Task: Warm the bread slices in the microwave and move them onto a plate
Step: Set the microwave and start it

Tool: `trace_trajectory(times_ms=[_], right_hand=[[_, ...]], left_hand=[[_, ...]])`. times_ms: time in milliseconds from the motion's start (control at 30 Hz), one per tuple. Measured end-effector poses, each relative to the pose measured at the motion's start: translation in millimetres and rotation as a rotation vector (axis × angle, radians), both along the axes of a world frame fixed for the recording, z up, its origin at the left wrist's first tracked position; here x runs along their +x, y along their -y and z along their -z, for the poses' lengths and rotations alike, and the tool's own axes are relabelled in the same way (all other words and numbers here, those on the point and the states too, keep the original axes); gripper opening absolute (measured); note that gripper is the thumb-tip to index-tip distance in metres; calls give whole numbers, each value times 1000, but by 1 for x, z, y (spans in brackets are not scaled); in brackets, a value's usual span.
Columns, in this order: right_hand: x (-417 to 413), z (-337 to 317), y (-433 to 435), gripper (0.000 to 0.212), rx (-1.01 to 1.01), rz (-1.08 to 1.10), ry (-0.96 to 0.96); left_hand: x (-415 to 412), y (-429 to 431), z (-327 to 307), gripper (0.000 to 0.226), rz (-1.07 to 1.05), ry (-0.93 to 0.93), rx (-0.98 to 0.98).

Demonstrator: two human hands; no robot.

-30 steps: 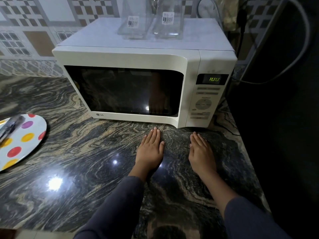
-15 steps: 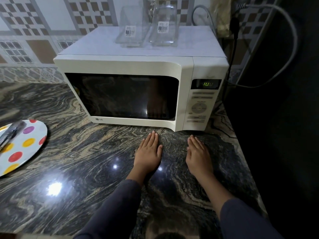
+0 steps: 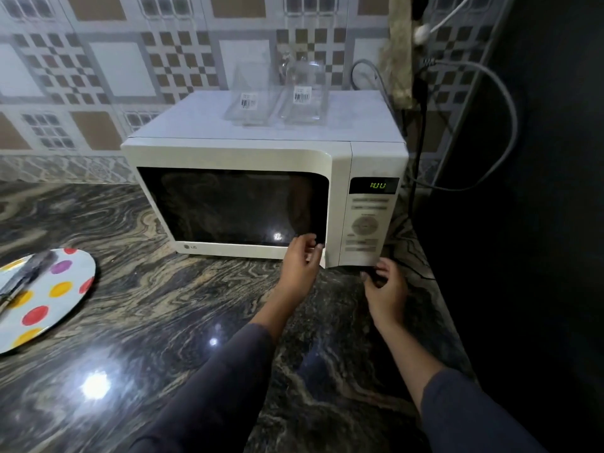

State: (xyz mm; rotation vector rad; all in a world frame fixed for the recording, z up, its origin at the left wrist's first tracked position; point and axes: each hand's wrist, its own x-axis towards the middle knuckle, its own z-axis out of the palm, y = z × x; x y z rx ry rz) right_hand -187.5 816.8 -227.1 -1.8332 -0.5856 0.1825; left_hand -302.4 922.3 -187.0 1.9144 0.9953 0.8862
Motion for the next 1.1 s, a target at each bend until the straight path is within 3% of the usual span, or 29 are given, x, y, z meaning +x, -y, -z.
trace_trajectory(times_ms=[133,267,400,533,733,867,1000,1100], right_hand=[[33,1,-29,53,-63,-27,-32],[43,-15,-31,57,-120,-83,-16],[44,-24,-35,47,-90,-53,-72],[42,-29,-40,53,-76,13,-69],[44,-49,-35,59,-104,-59,-60],[40,-83,-24,47,42,-61,166],[36,-137,-28,52,320,-56,456],[36,-168,-41,44,295,-120,596]], left_hand=[[26,-1,-36,23,-18,213,-10],[30,0,-47,10,9,258,-39],[27,0,-46,14,40,251,-11],[27,-2,-46,18,41,238,-1],[23,0,-53,19,70,193,-39],[18,-8,-59,28,190,37,-16],[18,-10,-64,31,227,-40,-48],[20,-7,-63,32,188,-15,-106]])
